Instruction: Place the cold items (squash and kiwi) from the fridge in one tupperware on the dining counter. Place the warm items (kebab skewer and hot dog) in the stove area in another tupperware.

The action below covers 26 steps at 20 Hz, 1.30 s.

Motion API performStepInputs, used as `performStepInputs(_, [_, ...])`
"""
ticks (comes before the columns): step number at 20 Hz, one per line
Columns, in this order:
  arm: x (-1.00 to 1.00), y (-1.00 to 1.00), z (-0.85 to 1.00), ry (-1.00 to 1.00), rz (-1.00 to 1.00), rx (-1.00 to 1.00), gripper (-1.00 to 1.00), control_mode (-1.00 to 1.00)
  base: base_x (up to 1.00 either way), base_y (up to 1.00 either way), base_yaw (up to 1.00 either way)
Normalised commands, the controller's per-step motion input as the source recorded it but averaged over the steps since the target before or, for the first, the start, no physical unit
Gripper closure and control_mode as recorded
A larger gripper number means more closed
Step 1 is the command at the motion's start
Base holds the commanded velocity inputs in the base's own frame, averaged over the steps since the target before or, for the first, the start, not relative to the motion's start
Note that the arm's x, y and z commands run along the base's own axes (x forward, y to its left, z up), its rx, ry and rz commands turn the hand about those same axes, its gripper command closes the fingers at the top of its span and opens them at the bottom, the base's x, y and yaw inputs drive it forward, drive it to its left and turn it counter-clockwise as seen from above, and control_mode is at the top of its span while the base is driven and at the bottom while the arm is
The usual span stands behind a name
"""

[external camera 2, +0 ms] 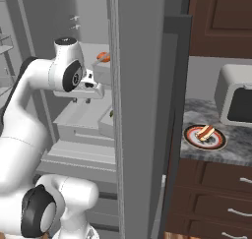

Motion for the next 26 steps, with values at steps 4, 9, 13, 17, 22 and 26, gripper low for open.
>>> performStepInputs(4, [-0.29, 0.00, -0.02, -0.09, -0.01, 0.00, -1.00, -1.00, 0.00, 0.00, 0.00])
performStepInputs(9, [0.01, 0.29, -0.64, 0.00, -0.45, -0.08, -1.00, -1.00, 0.00, 0.00, 0.00])
performStepInputs(13, [0.07, 0.16, -0.76, 0.00, -0.61, -0.02, -1.00, -1.00, 0.00, 0.00, 0.00])
performStepInputs(17, [0.03, -0.26, -0.61, -0.02, -0.23, -0.01, -1.00, -1.00, 0.00, 0.00, 0.00])
performStepInputs(22, [0.25, -0.11, -0.32, -0.03, -0.01, -0.01, -1.00, -1.00, 0.00, 0.00, 0.00])
performStepInputs(26, [0.59, -0.31, -0.05, 0.00, 0.05, 0.00, -1.00, -1.00, 0.00, 0.00, 0.00])
